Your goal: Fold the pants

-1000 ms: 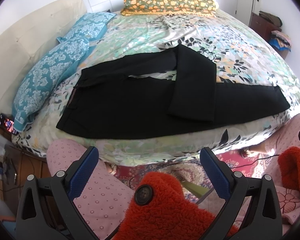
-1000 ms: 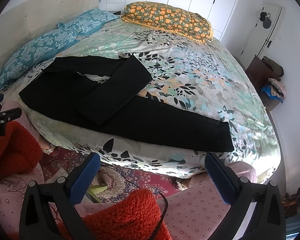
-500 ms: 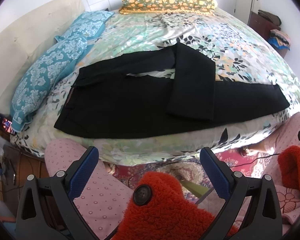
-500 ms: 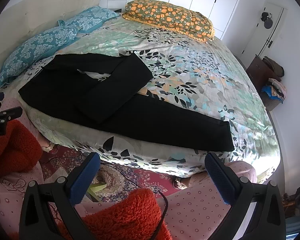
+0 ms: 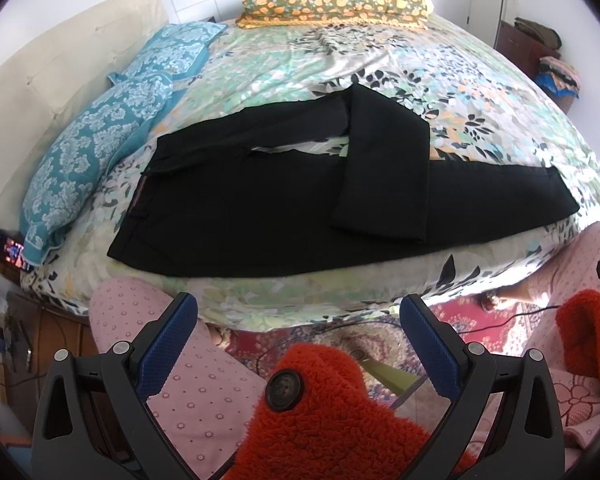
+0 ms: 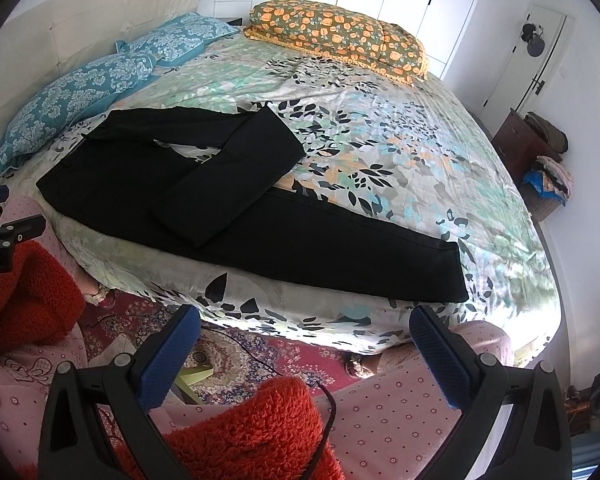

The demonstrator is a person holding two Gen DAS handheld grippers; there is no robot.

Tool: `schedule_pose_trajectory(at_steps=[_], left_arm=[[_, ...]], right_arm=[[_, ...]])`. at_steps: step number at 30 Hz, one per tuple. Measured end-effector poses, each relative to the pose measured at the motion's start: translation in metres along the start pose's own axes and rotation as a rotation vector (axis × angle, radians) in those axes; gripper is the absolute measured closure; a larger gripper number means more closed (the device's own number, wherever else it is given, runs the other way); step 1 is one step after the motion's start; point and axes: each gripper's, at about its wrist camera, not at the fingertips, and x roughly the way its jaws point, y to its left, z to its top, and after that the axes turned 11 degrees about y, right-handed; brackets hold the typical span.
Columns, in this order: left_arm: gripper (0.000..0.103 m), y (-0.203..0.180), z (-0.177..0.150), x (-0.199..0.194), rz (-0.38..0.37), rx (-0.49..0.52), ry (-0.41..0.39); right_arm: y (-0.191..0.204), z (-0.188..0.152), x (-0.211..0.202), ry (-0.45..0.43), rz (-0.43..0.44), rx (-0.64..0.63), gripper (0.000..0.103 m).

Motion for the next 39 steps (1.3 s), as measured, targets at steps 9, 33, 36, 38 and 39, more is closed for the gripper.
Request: schedule_pose_trajectory(at_steps=[9, 33, 36, 38, 39], left_arm=[[0.002, -0.0005, 0.0, 0.0, 0.0, 0.0, 0.0], [0.002, -0.0051, -0.0016, 0.0021, 0.003, 0.006, -0.001], [0.002, -0.005, -0.0022, 0.0027, 0.002, 0.008, 0.0], [0.002, -0.005, -0.0018, 0.0027, 0.002, 0.009, 0.002], [0.002, -0.0055, -0.0019, 0.003, 0.001, 0.011, 0.003]], right_arm=[[-0.0007, -0.0003, 0.0005, 0.003, 0.0, 0.001, 0.0], [-0.0038, -0.0032, 0.0033, 0.007, 0.0, 0.008, 0.0], [-0.0054, -0.0046, 0.005, 0.01, -0.01, 0.014, 0.0], [-0.0065, -0.0042, 0.0057, 0.014, -0.016, 0.022, 0.0], [-0.0075, -0.0045, 0.006, 0.015, -0.016, 0.026, 0.0]])
